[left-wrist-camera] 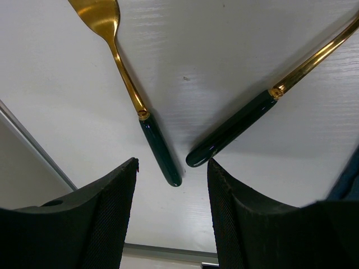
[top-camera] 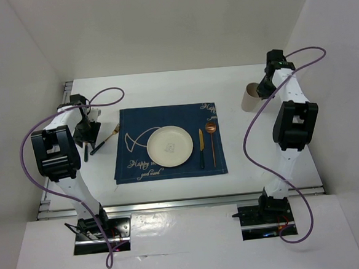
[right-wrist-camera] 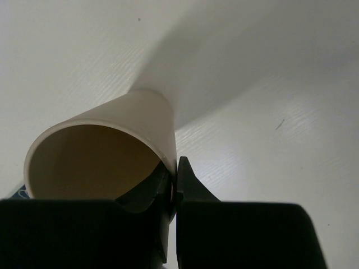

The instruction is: Set the dinner table for one person

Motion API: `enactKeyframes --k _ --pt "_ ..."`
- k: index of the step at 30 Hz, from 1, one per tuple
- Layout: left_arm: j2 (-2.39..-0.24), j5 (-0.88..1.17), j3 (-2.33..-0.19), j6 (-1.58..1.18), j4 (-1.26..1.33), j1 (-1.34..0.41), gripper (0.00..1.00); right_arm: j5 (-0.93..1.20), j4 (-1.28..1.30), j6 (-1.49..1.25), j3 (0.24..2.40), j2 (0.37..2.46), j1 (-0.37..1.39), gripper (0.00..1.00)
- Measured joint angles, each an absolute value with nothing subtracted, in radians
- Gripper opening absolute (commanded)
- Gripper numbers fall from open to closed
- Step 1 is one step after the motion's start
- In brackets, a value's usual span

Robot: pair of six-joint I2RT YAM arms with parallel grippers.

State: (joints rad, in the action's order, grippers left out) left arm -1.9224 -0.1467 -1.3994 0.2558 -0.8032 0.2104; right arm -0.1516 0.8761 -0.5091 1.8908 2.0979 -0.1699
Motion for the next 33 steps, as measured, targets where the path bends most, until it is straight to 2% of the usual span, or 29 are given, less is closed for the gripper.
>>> enactKeyframes --k 7,14,22,31,33 --pt "-1.922 -0.154 -1.399 0.256 -0.804 0.21 0.6 -0.252 0.902 -0.431 1.904 2.066 0.019 0.0" --pt "-1.922 -0.155 -1.409 0.255 -0.813 0.21 0.6 -0.205 0.915 -0.413 1.966 2.049 0.286 0.0" --pt "-1.922 -0.155 -1.421 0.254 -0.815 0.21 0.6 -0.198 0.993 -0.41 2.112 2.174 0.315 0.0" --pt "-1.922 -0.155 -1.421 0.254 -0.816 0.21 0.6 -0.188 1.027 -0.41 2.103 2.189 0.323 0.0" --pt "-1.922 -0.155 -1.421 0.254 -0.816 0.21 0.6 -0.178 1.028 -0.41 2.099 2.191 0.323 0.03"
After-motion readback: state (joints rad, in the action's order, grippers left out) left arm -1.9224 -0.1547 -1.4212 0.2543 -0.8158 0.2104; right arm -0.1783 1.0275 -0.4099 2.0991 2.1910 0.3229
